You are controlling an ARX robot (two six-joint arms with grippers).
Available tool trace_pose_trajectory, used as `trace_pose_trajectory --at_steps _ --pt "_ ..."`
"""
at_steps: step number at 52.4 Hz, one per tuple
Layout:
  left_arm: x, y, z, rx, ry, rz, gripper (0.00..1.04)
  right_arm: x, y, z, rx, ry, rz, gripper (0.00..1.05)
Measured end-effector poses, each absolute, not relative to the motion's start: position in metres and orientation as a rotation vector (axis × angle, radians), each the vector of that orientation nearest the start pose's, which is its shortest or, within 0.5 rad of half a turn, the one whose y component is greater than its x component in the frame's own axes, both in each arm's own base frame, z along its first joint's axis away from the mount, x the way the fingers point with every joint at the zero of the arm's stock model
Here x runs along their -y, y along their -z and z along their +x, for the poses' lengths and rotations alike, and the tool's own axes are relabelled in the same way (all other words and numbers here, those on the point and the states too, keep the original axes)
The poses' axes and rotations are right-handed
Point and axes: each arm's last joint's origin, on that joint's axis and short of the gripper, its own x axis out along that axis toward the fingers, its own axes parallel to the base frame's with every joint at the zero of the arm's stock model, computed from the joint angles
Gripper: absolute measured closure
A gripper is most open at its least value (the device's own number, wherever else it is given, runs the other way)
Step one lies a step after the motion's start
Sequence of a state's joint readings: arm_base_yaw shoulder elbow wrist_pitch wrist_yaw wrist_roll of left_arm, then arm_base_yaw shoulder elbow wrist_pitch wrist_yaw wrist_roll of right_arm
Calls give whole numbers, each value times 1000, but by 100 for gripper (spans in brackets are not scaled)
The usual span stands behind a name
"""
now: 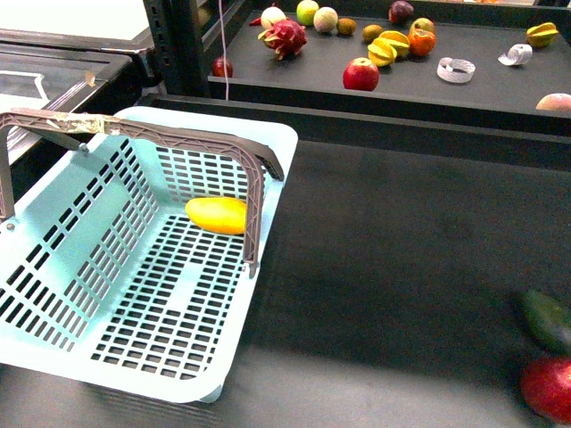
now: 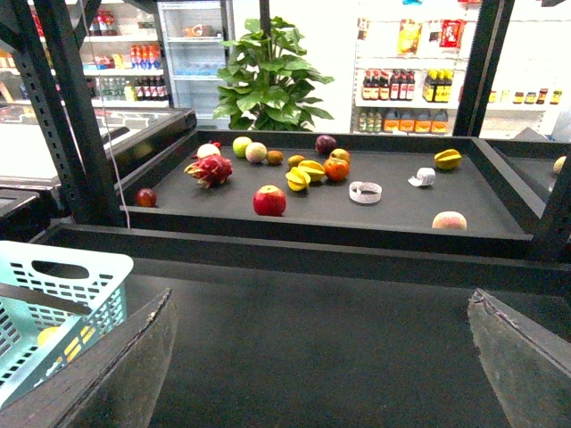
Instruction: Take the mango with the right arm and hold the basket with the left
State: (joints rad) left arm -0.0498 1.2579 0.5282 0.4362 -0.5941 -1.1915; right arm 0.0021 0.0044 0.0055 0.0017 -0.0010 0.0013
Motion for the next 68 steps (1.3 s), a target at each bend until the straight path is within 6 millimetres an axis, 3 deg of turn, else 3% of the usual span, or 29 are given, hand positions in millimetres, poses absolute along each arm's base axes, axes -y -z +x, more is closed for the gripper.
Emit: trace_pose_trajectory --at_steps 6,11,17,28,47,68 --pt "-5 -200 242 -18 -262 -850 24 0 -165 98 3 -3 1 8" --pt "0 -195 225 -20 -20 -454 42 0 -165 98 2 -3 1 8" --pt "1 -191 207 -3 3 -149 64 0 -165 98 3 -3 1 8" --pt "0 -181 181 -9 3 -32 103 0 -165 98 3 -3 1 8" --pt "0 -163 148 -12 1 -17 103 0 -165 98 3 -3 1 8" --pt "0 -173 129 19 2 -11 103 0 -165 98 2 -3 1 8"
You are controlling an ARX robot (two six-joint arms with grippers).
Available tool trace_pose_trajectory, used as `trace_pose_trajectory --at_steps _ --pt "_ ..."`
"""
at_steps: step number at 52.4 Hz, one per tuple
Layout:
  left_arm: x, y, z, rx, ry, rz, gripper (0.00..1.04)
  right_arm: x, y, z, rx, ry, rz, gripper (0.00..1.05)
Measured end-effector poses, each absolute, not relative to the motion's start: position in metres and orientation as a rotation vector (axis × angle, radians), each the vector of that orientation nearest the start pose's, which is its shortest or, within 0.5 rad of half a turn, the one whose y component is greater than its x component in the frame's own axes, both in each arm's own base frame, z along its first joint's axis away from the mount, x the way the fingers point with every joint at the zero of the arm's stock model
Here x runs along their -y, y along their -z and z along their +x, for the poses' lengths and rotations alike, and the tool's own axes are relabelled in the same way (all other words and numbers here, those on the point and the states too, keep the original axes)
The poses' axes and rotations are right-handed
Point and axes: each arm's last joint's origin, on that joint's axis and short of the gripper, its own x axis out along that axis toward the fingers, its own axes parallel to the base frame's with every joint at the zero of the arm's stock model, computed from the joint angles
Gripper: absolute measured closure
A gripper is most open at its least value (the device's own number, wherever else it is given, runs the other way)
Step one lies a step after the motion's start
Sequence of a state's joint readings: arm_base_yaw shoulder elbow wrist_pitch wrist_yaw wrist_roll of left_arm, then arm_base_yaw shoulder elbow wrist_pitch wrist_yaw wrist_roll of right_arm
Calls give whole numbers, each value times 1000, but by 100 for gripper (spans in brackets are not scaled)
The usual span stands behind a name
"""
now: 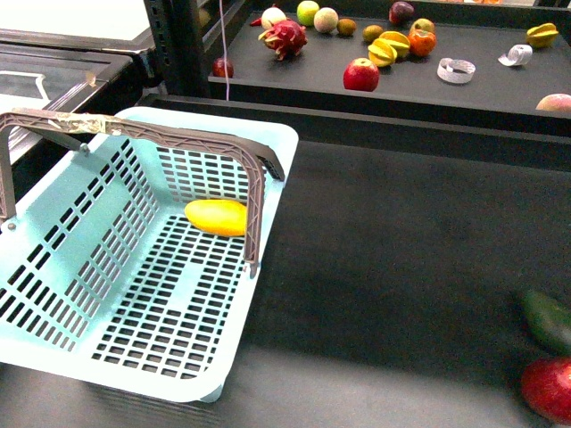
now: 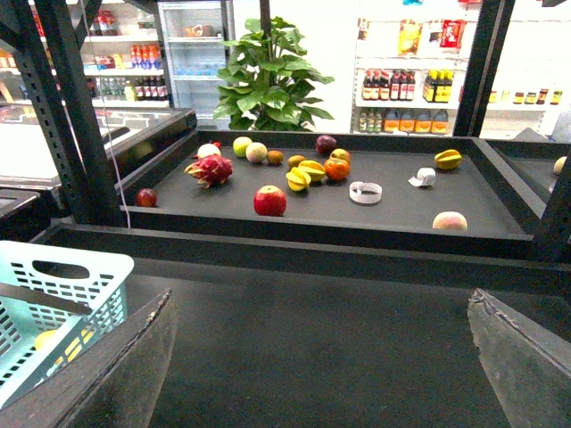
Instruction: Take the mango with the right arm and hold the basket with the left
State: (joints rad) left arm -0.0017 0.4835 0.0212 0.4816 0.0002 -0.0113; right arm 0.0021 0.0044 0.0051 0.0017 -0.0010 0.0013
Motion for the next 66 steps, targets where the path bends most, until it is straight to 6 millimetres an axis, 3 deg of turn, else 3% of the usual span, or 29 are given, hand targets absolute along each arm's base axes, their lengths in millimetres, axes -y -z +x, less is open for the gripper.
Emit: trace_pose_trajectory --at_steps 46,66 --pt "0 -170 97 15 2 -7 103 0 -165 98 3 -3 1 8" --pt "0 -171 97 19 2 -8 102 0 -165 98 3 -3 1 8"
